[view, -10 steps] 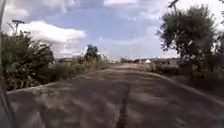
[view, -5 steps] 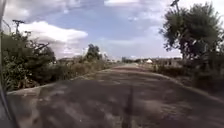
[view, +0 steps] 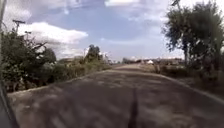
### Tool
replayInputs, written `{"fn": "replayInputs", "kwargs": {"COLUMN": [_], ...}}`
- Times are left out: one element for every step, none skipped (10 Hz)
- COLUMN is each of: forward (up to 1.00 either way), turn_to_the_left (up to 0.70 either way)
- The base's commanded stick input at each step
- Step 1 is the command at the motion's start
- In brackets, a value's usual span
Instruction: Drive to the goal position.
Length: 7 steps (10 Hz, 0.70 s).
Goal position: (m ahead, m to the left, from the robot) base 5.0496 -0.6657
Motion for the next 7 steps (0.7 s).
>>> {"fn": "replayInputs", "kwargs": {"forward": [0.70,0.70,0.70,0.70,0.70,0.70,0.70], "turn_to_the_left": [-0.02,-0.03,-0.04,-0.05,-0.05,0.00,0.00]}}
